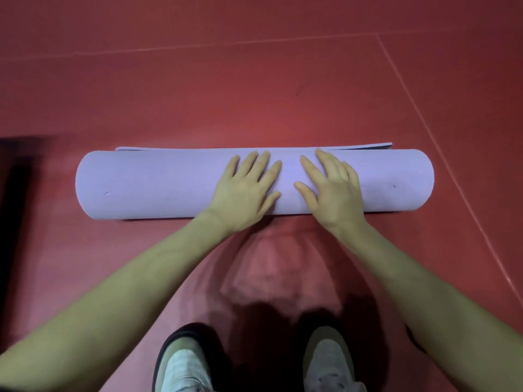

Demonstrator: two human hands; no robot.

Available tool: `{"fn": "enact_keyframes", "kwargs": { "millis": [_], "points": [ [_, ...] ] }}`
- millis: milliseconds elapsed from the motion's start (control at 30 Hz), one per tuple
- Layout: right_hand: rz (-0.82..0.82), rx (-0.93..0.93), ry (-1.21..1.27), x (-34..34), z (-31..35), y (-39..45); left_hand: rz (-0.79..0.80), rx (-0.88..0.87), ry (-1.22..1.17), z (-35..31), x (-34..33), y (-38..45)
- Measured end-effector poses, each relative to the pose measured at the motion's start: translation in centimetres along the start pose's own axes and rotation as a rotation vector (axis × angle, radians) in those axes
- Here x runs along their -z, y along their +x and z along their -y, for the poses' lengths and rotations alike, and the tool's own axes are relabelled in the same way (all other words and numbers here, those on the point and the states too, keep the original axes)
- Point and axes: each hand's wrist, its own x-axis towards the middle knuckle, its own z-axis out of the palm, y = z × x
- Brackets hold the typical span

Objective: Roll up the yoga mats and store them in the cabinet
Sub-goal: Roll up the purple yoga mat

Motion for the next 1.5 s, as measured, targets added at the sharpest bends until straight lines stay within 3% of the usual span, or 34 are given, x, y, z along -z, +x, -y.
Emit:
{"fn": "enact_keyframes", "kwargs": {
  "millis": [167,333,467,733,867,1200,1500],
  "points": [
    [-0.006,0.003,0.038,-0.3,-0.2,1.0,0.103,0.058,-0.043,0.8,-0.3,1.0],
    [0.431,0.075,-0.047,0.2,-1.8,2.6,0.297,0.001,-0.021,3.2,0.2,3.6],
    [0.430,0.088,-0.179,-0.4,-1.7,4.8,0.363,-0.003,0.125,3.8,0.4,5.3],
    [0.484,0.090,-0.263,-0.3,-1.1,7.0,0.372,0.037,0.098,3.8,0.5,6.9],
    [0.353,0.084,-0.221,-0.5,-1.2,6.2,0.349,0.017,0.079,3.7,0.7,6.6],
    [0.524,0.140,-0.169,2.9,1.3,1.0,0.374,-0.029,-0.040,2.0,1.9,0.5],
    [0.553,0.177,-0.140,4.8,2.5,-4.9,0.395,0.001,-0.075,-1.6,3.0,-5.7]
  ]
}}
